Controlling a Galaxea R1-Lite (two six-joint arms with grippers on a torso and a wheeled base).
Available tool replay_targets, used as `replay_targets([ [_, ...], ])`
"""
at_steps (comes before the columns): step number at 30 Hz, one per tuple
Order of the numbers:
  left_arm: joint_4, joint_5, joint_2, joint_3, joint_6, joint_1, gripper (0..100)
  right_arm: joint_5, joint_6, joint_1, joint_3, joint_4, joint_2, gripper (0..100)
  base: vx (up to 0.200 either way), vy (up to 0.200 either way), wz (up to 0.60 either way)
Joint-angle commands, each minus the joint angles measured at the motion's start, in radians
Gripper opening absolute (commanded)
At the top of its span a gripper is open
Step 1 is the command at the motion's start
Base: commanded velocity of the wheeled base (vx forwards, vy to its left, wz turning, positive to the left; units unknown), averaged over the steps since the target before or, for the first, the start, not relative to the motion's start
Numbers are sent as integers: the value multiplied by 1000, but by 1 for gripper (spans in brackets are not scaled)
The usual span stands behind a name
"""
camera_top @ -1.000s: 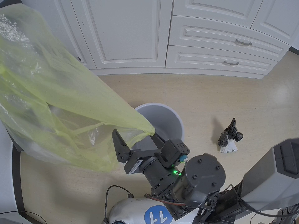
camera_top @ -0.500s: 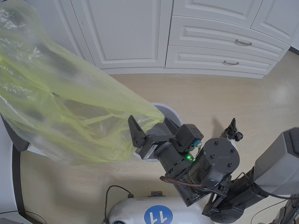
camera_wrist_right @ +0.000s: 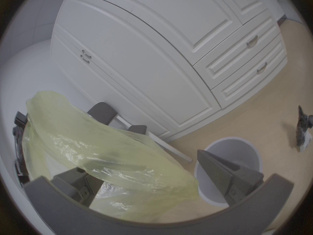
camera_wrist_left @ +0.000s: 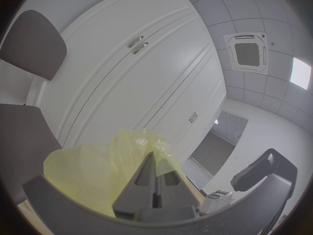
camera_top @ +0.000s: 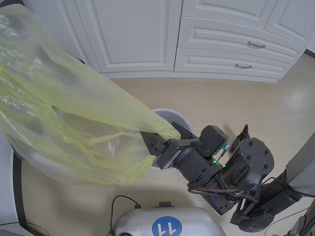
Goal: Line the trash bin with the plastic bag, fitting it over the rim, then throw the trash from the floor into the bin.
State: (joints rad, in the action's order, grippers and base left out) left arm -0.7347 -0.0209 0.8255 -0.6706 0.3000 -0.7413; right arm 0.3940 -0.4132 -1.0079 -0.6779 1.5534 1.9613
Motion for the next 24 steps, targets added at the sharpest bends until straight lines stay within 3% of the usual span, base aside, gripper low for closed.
replay_targets([
  [1,-34,53,-39,39,-1,-15,0,-86,-41,46,73,17,-76,100,0,0,0],
  [7,-163,145,-51,103,-4,-15,0,-112,-42,58,101,17,-67,100,0,0,0],
  [17,-183,269,-89,172,-7,-3,0,-113,-33,52,126,17,-61,100,0,0,0],
  [24,-207,280,-91,178,-5,0,0,-112,-24,58,132,17,-30,100,0,0,0],
])
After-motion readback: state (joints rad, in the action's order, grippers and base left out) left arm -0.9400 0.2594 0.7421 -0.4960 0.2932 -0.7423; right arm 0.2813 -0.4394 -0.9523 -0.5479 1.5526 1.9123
